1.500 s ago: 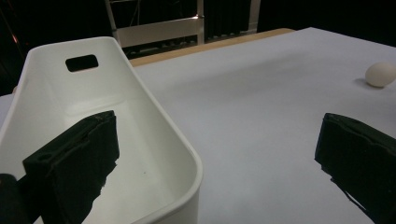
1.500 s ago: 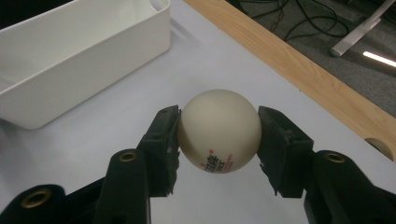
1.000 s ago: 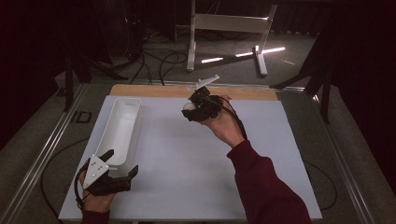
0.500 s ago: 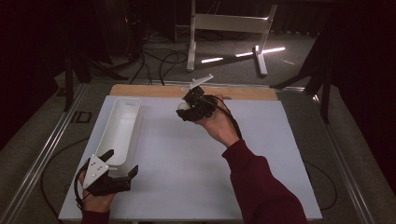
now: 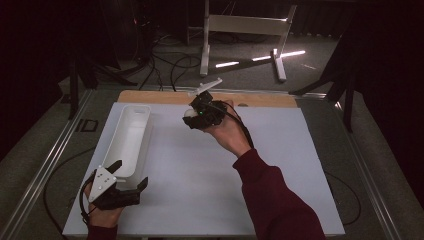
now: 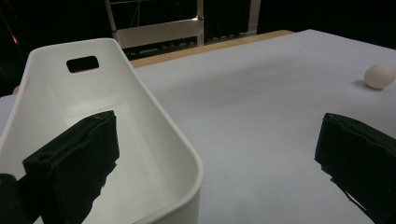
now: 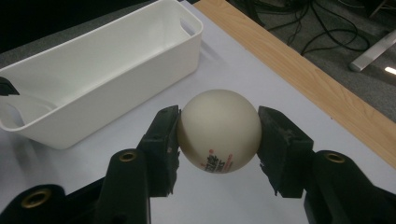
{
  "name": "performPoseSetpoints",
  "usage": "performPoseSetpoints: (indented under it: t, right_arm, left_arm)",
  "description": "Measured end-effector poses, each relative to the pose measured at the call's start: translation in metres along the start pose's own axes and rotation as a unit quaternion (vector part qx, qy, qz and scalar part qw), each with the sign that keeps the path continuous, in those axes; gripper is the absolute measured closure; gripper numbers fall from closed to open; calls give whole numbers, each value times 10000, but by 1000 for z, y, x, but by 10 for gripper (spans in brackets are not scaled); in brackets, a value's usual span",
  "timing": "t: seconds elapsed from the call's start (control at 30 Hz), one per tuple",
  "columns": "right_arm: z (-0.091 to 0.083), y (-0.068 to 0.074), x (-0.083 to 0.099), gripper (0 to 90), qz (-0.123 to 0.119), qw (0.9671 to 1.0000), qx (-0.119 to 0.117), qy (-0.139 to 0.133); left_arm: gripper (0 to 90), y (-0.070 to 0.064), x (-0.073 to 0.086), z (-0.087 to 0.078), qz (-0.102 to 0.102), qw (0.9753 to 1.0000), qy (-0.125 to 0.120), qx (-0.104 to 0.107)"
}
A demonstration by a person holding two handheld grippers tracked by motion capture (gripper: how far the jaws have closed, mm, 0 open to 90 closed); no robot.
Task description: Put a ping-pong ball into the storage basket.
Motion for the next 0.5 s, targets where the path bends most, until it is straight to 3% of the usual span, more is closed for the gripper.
performPoseSetpoints:
  t: [0.5]
  right_arm:
    - [6, 11, -10, 503, -80, 9999, -88, -34]
  left_arm:
    - [2, 0, 0, 0, 7, 10000, 0, 6]
Point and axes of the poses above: each handheld gripper's, and its own axes: z roughly forward along the jaws, x roughly out of its underside, y roughly to its left, the point moved 4 cm from there along z, roughly forward along the jaws, and after that the axes turned 8 degrees about -x, right-handed, at the moved point
